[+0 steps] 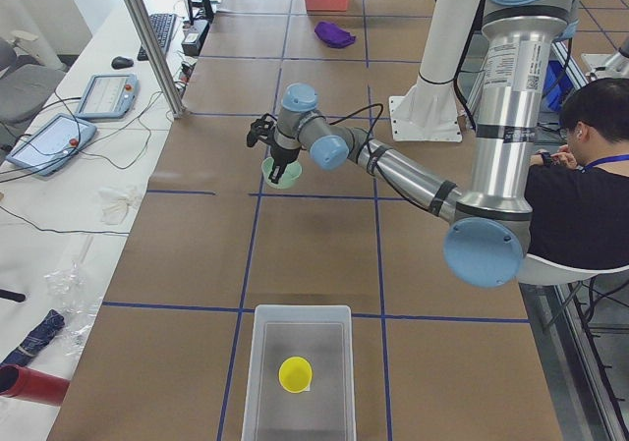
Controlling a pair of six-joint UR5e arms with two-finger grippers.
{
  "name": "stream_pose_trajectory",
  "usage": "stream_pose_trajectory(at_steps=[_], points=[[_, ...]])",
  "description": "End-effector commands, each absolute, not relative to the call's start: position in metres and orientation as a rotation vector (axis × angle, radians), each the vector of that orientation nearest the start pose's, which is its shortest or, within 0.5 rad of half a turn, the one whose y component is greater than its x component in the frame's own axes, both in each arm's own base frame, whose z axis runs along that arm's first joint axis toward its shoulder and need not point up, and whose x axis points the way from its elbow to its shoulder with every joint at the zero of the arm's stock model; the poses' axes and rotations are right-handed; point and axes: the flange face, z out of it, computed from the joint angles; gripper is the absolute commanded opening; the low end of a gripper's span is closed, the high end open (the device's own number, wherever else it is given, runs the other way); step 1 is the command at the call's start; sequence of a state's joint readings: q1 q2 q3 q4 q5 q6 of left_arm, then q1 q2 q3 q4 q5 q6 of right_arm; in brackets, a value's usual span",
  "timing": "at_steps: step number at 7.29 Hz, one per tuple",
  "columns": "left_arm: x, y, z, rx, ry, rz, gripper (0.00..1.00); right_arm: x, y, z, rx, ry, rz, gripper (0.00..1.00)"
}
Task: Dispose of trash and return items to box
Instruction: 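Carry the green bowl with the left gripper into the clear bin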
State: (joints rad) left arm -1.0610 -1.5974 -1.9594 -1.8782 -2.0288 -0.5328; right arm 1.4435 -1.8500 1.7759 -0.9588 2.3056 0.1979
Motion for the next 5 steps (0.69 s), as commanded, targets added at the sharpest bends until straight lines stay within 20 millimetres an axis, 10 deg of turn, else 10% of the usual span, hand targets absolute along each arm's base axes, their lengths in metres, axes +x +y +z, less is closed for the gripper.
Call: stream_pose_trajectory(at_steps=[1, 5], points=[[0.064, -0.477, 0.504, 0.426, 0.611, 0.249, 0.00, 0.016, -0.403, 0.613, 0.389, -0.789, -0.131, 1.00], [-0.042, -0.438, 0.696, 0.449, 0.534, 0.397, 0.00, 0.016, -0.403, 0.612, 0.391, -0.789, -0.133, 1.00]])
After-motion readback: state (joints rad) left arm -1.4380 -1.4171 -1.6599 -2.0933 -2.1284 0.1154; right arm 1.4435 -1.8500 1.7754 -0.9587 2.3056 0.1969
